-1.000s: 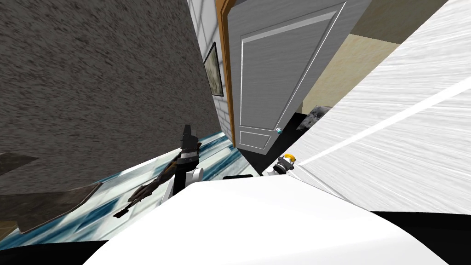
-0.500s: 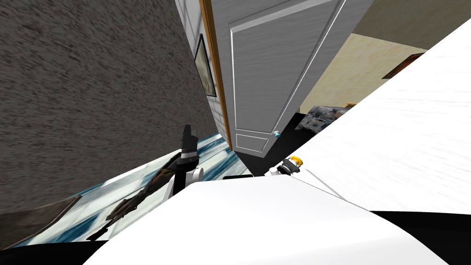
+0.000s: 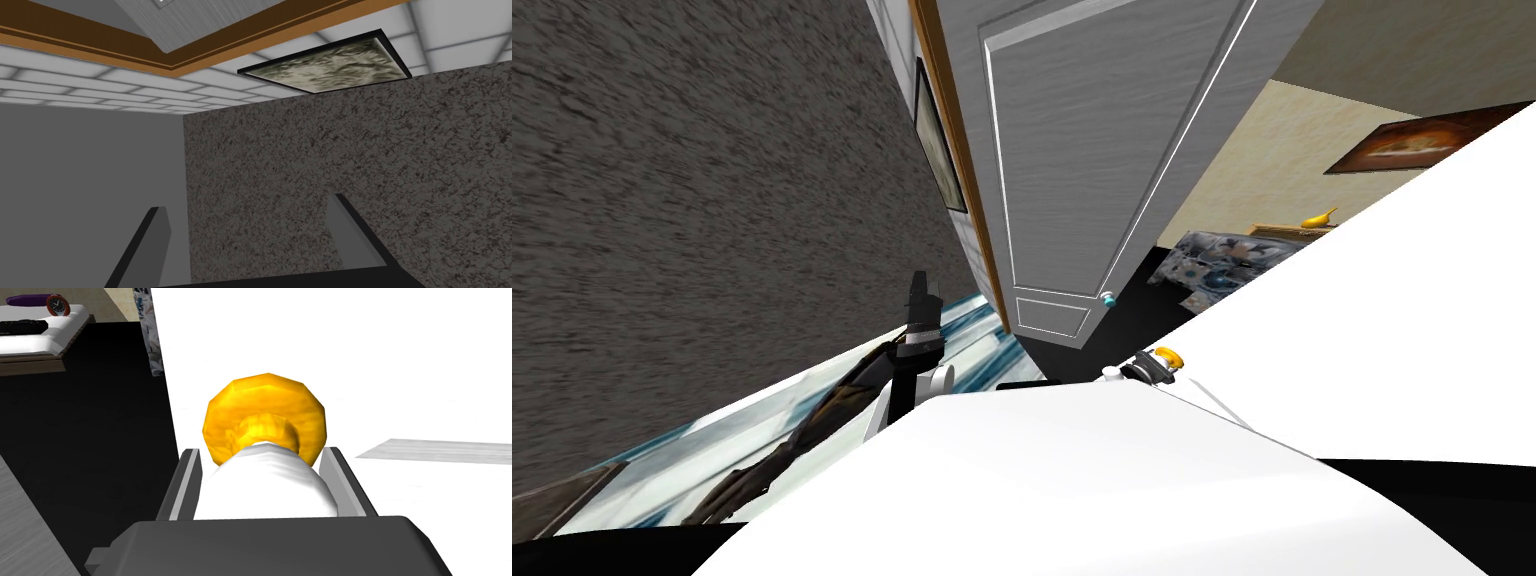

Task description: Push the door open

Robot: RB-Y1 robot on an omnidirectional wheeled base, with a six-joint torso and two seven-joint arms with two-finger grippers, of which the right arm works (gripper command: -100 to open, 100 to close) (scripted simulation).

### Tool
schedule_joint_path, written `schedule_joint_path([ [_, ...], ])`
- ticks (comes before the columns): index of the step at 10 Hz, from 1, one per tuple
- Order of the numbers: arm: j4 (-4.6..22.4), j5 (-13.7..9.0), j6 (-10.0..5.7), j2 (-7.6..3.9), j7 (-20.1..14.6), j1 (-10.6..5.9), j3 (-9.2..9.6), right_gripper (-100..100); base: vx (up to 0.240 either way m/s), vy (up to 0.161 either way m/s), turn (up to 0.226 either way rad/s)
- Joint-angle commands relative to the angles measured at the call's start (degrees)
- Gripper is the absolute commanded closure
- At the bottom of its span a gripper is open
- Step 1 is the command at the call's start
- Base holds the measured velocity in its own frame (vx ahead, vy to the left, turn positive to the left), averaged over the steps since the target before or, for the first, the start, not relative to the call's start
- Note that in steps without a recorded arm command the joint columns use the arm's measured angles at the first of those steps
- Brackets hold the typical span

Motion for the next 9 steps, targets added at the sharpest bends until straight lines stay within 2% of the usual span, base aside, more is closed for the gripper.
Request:
schedule_joint_path([
  [1,-1.86,-0.76,0.32,0.04,1.04,1.01,-1.12,100,0.103,-0.082,-0.027],
  [2,-1.80,-1.65,0.13,0.09,1.24,1.15,-2.16,100,0.163,-0.103,-0.086],
  [7,-1.66,-3.76,-0.34,0.59,1.70,1.48,-4.61,100,0.166,-0.112,-0.065],
  [8,-0.82,-3.46,-0.17,0.39,1.47,0.95,-4.15,100,0.080,-0.059,-0.023],
  [9,-0.65,-4.54,-1.14,-0.01,1.90,0.94,-5.51,100,0.049,-0.136,0.054],
])
